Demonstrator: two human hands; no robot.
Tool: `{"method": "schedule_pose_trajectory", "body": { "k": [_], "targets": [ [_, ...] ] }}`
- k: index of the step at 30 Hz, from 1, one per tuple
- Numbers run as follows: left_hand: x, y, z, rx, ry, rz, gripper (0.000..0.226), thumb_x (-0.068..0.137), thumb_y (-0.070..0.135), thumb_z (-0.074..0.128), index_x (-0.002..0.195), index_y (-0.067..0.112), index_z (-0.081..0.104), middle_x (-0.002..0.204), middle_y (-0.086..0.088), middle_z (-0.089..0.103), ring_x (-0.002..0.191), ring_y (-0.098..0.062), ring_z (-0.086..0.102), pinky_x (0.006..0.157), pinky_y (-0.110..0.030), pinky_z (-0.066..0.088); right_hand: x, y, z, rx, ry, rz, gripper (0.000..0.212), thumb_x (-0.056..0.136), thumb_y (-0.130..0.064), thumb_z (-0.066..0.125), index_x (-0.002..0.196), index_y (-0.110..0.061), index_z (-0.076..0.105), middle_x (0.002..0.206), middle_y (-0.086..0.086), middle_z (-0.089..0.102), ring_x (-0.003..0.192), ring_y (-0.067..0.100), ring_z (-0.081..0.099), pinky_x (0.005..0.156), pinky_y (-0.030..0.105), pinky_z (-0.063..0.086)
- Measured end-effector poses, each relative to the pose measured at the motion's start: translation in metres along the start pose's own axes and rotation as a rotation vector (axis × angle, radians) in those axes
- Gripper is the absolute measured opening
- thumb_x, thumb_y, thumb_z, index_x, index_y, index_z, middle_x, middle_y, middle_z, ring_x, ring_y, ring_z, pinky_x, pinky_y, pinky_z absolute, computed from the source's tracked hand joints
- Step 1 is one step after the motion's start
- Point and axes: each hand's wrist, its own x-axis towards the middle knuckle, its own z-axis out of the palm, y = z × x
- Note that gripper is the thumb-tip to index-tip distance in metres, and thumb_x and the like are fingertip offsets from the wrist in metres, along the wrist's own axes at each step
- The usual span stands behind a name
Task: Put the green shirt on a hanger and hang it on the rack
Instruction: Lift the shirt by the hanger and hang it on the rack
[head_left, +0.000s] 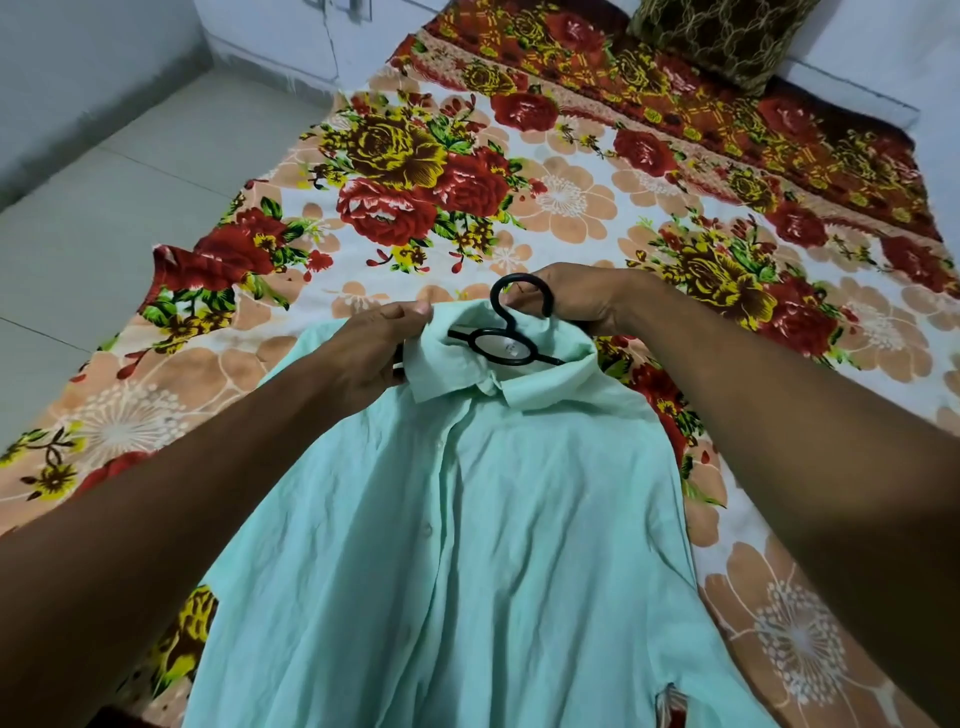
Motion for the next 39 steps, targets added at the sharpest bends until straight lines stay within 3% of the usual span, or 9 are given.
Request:
{"method": "schedule_pose_trajectory", "body": {
  "k": [6,11,17,21,23,25,28,33,39],
  "targets": [
    [-0.008,-0.009,-0.005,-0.295,-0.136,0.045,0.075,0.089,-0.023,0.033,0.141,0.028,0.049,0.123,-0.007,0.071,0.093,-0.021,0.069,0.086,-0.04,0.053,0.004,0.018,-0.01,0.016,0.198,-0.055,0.013,0.097,-0.021,0.069,0.094,-0.013,0.08,0.103,0.009,0.078,0.094,0.025,0.069,0.093,0.043,0.06],
    [-0.01,-0.019,0.017,-0.401,0.054,0.095,0.061,0.082,-0.027,0.04,0.12,0.021,0.045,0.099,-0.009,0.068,0.09,-0.024,0.063,0.07,-0.035,0.055,0.006,0.031,-0.005,0.053,0.223,-0.101,0.023,0.096,-0.035,0.069,0.1,-0.014,0.078,0.115,0.01,0.076,0.101,0.02,0.067,0.106,0.049,0.052],
    [-0.006,-0.034,0.029,-0.363,0.151,0.063,0.065,0.071,-0.018,0.062,0.123,0.018,0.046,0.124,-0.021,0.059,0.105,-0.035,0.059,0.083,-0.046,0.051,-0.002,0.015,-0.019,-0.07,0.128,-0.065,0.014,0.093,-0.031,0.072,0.094,-0.019,0.079,0.092,-0.005,0.079,0.088,0.012,0.071,0.085,0.035,0.059],
    [-0.005,-0.034,0.024,-0.359,0.166,0.071,0.066,0.072,-0.022,0.056,0.125,0.018,0.051,0.134,-0.023,0.059,0.108,-0.035,0.057,0.071,-0.036,0.051,-0.006,-0.018,-0.019,-0.088,0.261,-0.301,0.026,0.091,-0.037,0.074,0.108,-0.017,0.077,0.109,-0.001,0.077,0.105,0.016,0.07,0.097,0.044,0.053],
    [-0.006,-0.034,0.024,-0.357,0.167,0.075,0.061,0.078,-0.025,0.049,0.121,0.018,0.051,0.129,-0.019,0.059,0.106,-0.031,0.056,0.064,-0.029,0.05,-0.008,-0.037,-0.012,-0.214,0.198,-0.462,0.031,0.091,-0.039,0.075,0.11,-0.015,0.077,0.111,0.001,0.076,0.107,0.015,0.07,0.094,0.039,0.057],
    [-0.007,-0.032,0.024,-0.355,0.161,0.082,0.058,0.079,-0.026,0.047,0.116,0.019,0.053,0.124,-0.017,0.059,0.106,-0.03,0.055,0.065,-0.028,0.05,-0.013,-0.052,0.002,-0.612,0.028,-0.558,0.031,0.085,-0.04,0.08,0.111,-0.022,0.077,0.113,-0.005,0.073,0.107,0.013,0.067,0.092,0.033,0.056],
    [-0.008,-0.031,0.021,-0.358,0.146,0.093,0.055,0.077,-0.026,0.047,0.107,0.019,0.052,0.122,-0.021,0.061,0.104,-0.032,0.057,0.067,-0.029,0.051,-0.007,-0.054,0.021,-1.097,-0.027,-0.686,0.038,0.078,-0.048,0.084,0.109,-0.029,0.077,0.115,-0.006,0.067,0.108,0.016,0.062,0.092,0.039,0.051],
    [-0.012,-0.03,0.02,-0.422,0.087,0.117,0.052,0.08,-0.03,0.041,0.103,0.015,0.05,0.094,-0.013,0.069,0.082,-0.025,0.064,0.058,-0.023,0.055,0.002,-0.044,0.029,-1.28,0.133,-0.798,0.026,0.083,-0.044,0.08,0.105,-0.032,0.078,0.105,-0.006,0.069,0.09,0.015,0.064,0.067,0.029,0.041],
    [-0.015,-0.042,0.01,-0.393,0.119,0.1,0.05,0.081,-0.029,0.045,0.101,0.017,0.052,0.094,-0.013,0.068,0.078,-0.025,0.063,0.061,-0.025,0.053,0.003,-0.038,0.026,-1.13,0.272,-0.815,0.013,0.087,-0.028,0.077,0.099,-0.025,0.081,0.098,-0.004,0.075,0.083,0.016,0.066,0.07,0.032,0.051]
  ]
}}
